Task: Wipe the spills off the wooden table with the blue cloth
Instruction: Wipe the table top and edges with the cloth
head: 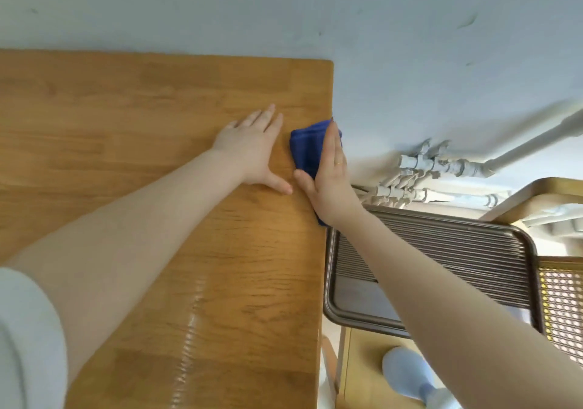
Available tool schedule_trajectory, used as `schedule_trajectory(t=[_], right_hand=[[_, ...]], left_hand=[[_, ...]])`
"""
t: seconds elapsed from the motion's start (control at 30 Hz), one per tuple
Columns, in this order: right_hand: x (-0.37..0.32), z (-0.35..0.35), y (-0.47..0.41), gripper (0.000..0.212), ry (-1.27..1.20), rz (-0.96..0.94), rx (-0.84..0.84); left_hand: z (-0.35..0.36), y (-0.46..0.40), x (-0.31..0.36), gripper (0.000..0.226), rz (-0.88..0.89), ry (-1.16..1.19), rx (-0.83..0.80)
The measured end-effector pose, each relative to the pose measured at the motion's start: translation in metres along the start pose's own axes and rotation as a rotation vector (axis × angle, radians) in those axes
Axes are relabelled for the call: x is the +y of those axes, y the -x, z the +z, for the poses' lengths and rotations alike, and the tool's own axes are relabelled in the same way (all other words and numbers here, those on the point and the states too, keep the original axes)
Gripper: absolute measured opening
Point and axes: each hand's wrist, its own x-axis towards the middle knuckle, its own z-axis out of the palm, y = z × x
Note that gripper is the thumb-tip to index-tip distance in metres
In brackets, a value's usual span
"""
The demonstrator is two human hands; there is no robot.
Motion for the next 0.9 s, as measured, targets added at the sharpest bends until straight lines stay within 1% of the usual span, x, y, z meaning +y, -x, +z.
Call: schedule_trajectory(t=[0.07,0.17,0.3,0.37,0.47,0.57,0.7,0.8,0.9], right_hand=[[0.003,0.002,0.003,0.082,0.0,-0.001,0.002],[0.005,0.0,-0.036,0.072,0.062,0.03,0.036],[0.009,-0.013,-0.111,0.067,0.137,0.06,0.013],[0.008,-0.018,-0.129,0.066,0.148,0.073,0.019],[0.005,-0.016,-0.113,0.068,0.099,0.122,0.017],[0.009,-0.011,-0.085,0.07,0.081,0.103,0.003],[0.004,-0.017,-0.116,0.064,0.118,0.137,0.033],[0.005,-0.019,-0.146,0.061,0.176,0.116,0.054],[0.007,-0.019,-0.146,0.062,0.154,0.139,0.042]], left_hand=[[0.0,-0.01,-0.003,0.135,0.025,-0.026,0.0],[0.003,-0.02,-0.005,0.139,0.056,-0.055,-0.008],[0.01,-0.027,-0.01,0.141,0.047,0.038,-0.091],[0.01,-0.029,-0.011,0.142,0.052,0.059,-0.09],[0.006,-0.029,-0.01,0.143,0.062,0.065,-0.087],[0.006,-0.026,-0.01,0.142,0.063,0.074,-0.086],[0.003,-0.031,-0.008,0.144,0.065,0.089,-0.096],[0.006,-0.033,-0.01,0.145,0.062,0.101,-0.098],[0.008,-0.032,-0.01,0.144,0.068,0.106,-0.09]])
